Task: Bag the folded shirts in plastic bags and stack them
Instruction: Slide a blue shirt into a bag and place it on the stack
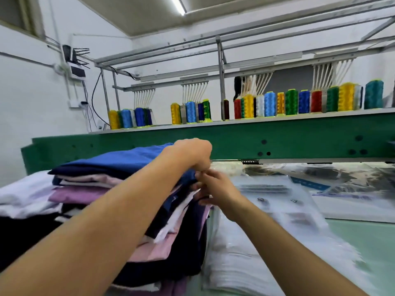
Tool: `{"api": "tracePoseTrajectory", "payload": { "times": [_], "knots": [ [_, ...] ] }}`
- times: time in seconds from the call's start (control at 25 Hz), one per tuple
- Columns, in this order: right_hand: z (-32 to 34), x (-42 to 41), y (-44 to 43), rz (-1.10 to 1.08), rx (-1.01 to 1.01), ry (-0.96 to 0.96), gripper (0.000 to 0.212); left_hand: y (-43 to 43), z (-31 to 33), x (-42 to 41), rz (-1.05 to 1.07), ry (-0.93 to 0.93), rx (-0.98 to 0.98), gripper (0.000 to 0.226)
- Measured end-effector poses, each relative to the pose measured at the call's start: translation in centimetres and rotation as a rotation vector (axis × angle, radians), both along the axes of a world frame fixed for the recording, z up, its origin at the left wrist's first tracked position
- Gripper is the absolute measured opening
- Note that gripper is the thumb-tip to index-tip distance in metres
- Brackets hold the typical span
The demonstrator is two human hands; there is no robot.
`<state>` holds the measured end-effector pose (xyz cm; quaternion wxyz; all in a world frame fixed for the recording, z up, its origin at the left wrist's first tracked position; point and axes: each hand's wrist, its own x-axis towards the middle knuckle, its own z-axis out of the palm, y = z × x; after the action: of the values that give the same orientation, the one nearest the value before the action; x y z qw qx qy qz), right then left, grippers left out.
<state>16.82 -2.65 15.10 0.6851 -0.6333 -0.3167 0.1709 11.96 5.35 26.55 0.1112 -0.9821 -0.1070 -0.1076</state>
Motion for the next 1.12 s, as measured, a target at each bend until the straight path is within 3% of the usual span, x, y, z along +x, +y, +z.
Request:
{"api": "tracePoseTrajectory", "payload": {
  "times": [0.16, 0.28, 0.36, 0.44, 0.48, 0.6, 0.72, 0.88, 1.0, 1.12],
  "knots": [
    [2.3, -1.4, 3.8, -0.056, 0.078, 0.164, 0.008, 6.0, 2.8, -4.1, -0.115, 0.06, -0.253, 0.029],
    [2.6, -0.9, 5.2, -0.158, 0.03, 0.059, 0.022, 9.3, 2.8, -7.5, -0.143, 0.098, -0.471, 0.046],
    [2.7, -0.5, 5.5, -0.179, 0.012, -0.017, 0.017, 10.9, 2.7, -9.6, -0.151, 0.196, -0.608, 0.062],
    [2.9, -0.2, 5.4, -0.192, 0.015, -0.019, 0.013, 11.8, 2.7, -11.0, -0.15, 0.254, -0.532, 0.068],
    [3.0, 0.0, 5.3, -0.203, 0.023, -0.002, 0.013, 12.3, 2.7, -11.3, -0.161, 0.238, -0.478, 0.06],
    [3.7, 0.3, 5.0, -0.225, 0.066, 0.03, 0.004, 12.9, 2.7, -11.2, -0.237, 0.045, -0.462, 0.015],
    [5.0, -0.6, 4.6, -0.206, 0.047, 0.036, 0.013, 12.9, 2.5, -10.2, -0.216, -0.262, -0.24, 0.024],
    [7.5, -2.2, 5.2, 0.076, 0.099, 0.351, 0.035, 12.2, 2.3, -8.8, -0.235, -0.558, -0.13, 0.026],
    [8.6, -2.0, 6.5, 0.214, 0.218, 0.534, 0.044, 11.8, 1.8, -8.3, -0.318, -0.603, -0.115, 0.019],
    [8.5, -0.8, 8.2, 0.084, 0.288, 0.589, 0.043, 12.5, 1.0, -9.0, -0.383, -0.433, -0.159, 0.014]
  ]
}}
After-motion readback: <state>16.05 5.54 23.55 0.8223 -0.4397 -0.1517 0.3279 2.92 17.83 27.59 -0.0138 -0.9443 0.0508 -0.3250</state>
